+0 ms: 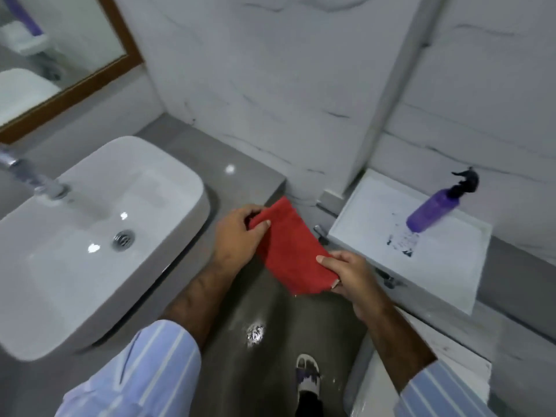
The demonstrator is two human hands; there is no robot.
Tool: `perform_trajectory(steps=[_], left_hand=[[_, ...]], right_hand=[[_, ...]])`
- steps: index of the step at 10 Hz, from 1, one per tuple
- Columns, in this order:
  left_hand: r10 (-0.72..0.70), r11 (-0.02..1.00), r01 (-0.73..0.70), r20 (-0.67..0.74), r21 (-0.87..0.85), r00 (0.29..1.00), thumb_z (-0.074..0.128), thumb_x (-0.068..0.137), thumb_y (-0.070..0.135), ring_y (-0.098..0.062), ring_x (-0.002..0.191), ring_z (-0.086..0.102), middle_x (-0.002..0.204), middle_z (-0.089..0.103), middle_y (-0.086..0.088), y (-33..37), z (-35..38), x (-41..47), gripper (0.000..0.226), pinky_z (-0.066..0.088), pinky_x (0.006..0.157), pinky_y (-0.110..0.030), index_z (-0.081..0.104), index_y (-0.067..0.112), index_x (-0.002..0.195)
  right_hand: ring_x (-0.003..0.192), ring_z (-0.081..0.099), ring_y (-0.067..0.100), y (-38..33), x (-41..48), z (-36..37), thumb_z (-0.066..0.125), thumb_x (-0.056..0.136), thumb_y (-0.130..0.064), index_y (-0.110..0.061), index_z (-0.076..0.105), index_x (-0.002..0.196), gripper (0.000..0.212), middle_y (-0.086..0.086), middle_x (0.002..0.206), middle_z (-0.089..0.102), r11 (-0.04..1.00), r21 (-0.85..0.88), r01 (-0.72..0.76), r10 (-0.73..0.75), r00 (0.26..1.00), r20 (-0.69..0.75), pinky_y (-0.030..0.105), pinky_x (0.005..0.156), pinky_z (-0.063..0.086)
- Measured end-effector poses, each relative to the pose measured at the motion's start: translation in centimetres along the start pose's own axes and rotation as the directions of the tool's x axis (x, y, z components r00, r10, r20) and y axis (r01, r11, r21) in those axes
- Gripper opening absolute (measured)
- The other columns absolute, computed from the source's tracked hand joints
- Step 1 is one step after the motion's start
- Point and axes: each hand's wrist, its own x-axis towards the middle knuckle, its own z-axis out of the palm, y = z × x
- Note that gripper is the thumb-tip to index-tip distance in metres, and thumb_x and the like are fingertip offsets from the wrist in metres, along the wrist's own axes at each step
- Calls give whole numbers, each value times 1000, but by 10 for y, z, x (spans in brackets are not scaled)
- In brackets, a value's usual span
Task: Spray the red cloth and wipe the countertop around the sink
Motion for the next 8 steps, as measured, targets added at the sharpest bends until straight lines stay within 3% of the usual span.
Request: perform_trajectory(steps=[1, 2, 3, 4, 5, 6, 7, 8], left_hand=[[324, 907, -342, 111, 245, 940, 70, 87, 21, -26, 97, 68, 104, 75, -8, 53, 48, 44, 26, 46, 88, -28, 77, 13, 110], [471, 808, -534, 270, 250, 840, 61, 94, 15, -27, 99, 66, 110, 67, -9, 97, 107, 80, 28, 51, 90, -33, 72, 11, 120], [523, 726, -633, 383, 269, 761, 56, 99, 12, -31, 98, 66, 116, 63, -11, 131, 169, 111, 29, 54, 84, -38, 70, 12, 124], [475, 679, -667, 508, 307, 718, 57, 98, 9, -34, 98, 66, 117, 62, -14, 144, 226, 143, 28, 54, 86, -39, 71, 9, 122], [376, 688, -634, 574, 352, 727, 60, 95, 8, -37, 103, 65, 116, 63, -15, 138, 261, 169, 30, 53, 93, -42, 72, 9, 122], [278, 698, -593, 612, 400, 740, 62, 93, 8, -37, 114, 62, 121, 63, -17, 124, 288, 183, 35, 48, 100, -40, 68, 9, 127], [197, 719, -558, 649, 414, 735, 66, 91, 8, -34, 131, 53, 139, 60, -15, 118, 296, 183, 52, 40, 111, -38, 56, 13, 142], [222, 708, -568, 632, 419, 743, 68, 91, 9, -33, 142, 43, 155, 46, -14, 108, 292, 175, 69, 35, 118, -40, 41, 12, 154]], right_hand=[[87, 76, 26, -9, 10, -37, 74, 92, -22, -10, 70, 98, 13, 13, 99, 80, 993, 113, -19, 28, 996, -82, 39, 66, 66], [87, 70, 22, -18, 24, -61, 68, 97, -16, -11, 63, 93, 8, 9, 99, 72, 971, 237, -22, 60, 986, -154, 30, 54, 61], [99, 72, 29, -19, 51, -78, 66, 98, -13, -10, 61, 98, 6, 12, 109, 70, 915, 399, -59, 125, 982, -140, 31, 57, 62], [109, 71, 40, -18, 82, -93, 65, 100, -11, -10, 58, 102, 7, 21, 124, 67, 878, 472, -82, 164, 977, -136, 32, 57, 63], [102, 74, 41, -21, 103, -104, 63, 101, -8, -10, 58, 95, 8, 24, 121, 69, 904, 419, -82, 168, 971, -172, 35, 59, 66], [90, 77, 37, -14, 124, -122, 66, 99, -16, -11, 64, 90, 11, 20, 110, 74, 981, 178, -74, 112, 970, -217, 44, 72, 67], [80, 75, 29, -7, 125, -141, 66, 93, -35, -8, 77, 87, 29, 12, 89, 80, 938, -345, -27, -76, 957, -281, 42, 83, 61], [87, 70, 22, -2, 104, -168, 65, 98, -34, -11, 77, 99, 26, 6, 98, 79, 875, -481, -58, -153, 908, -389, 30, 83, 52]])
